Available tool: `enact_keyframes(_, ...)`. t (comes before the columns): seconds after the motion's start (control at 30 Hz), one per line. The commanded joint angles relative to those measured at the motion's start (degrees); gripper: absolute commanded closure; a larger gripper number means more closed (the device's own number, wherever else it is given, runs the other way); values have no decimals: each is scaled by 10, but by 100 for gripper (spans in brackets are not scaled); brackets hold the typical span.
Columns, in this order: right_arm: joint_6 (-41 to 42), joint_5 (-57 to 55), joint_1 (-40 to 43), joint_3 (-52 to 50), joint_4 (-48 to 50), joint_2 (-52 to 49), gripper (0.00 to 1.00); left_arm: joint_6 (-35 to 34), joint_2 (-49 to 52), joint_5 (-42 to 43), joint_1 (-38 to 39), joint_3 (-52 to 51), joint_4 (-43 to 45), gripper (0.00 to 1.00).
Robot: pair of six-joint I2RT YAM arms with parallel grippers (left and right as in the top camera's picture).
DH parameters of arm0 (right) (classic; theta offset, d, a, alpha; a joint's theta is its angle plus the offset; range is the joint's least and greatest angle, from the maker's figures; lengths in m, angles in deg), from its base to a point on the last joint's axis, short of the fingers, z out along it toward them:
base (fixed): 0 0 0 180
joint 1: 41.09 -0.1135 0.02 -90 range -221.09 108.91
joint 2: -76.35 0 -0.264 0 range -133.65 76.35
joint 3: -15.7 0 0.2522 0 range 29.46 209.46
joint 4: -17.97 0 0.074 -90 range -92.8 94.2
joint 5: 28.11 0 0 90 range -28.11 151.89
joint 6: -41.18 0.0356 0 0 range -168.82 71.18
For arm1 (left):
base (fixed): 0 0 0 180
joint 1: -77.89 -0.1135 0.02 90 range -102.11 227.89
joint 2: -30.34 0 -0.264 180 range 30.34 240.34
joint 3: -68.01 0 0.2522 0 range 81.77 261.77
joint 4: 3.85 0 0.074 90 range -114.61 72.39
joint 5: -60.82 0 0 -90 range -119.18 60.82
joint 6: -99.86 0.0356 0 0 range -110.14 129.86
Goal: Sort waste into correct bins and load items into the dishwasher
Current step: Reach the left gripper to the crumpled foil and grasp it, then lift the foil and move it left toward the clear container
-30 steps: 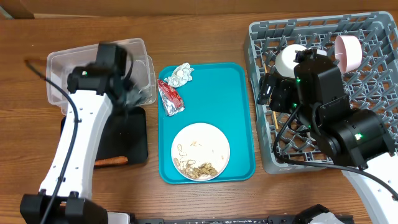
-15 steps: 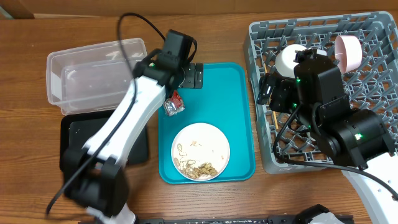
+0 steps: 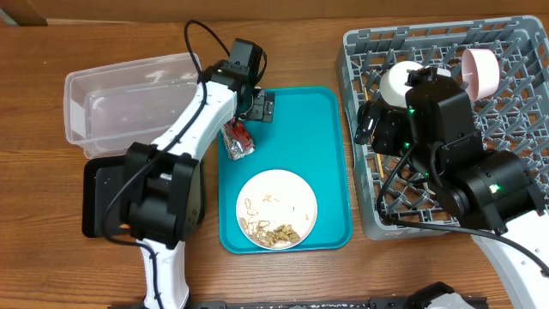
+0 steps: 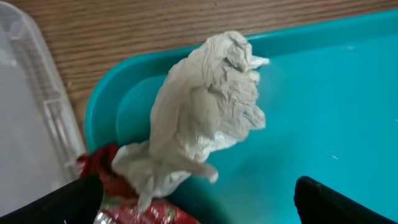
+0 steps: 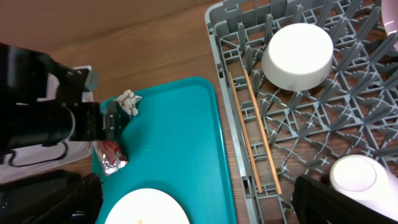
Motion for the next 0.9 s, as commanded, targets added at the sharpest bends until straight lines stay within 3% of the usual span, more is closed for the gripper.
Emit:
enact_keyframes(0.0, 3, -6, 1, 3, 2, 1, 0, 16, 33, -9, 3, 10, 15, 0)
enact_keyframes(0.17, 3, -6, 1, 3, 2, 1, 0, 15, 32, -7, 4, 21, 41, 14)
enact_keyframes(0.27, 3, -6, 1, 3, 2, 1, 0, 16, 32, 4, 5, 27, 47, 30)
enact_keyframes(0.4, 3, -6, 1, 3, 2, 1, 0, 16, 32, 5, 5, 28, 51, 71)
enact_keyframes(0.43, 3, -6, 1, 3, 2, 1, 0, 16, 32, 5, 5, 29, 50, 89)
enact_keyframes(0.47, 3, -6, 1, 3, 2, 1, 0, 16, 32, 4, 5, 33, 43, 96)
enact_keyframes(0.87, 3, -6, 1, 3, 2, 1, 0, 26, -10, -21, 0, 240, -176, 96)
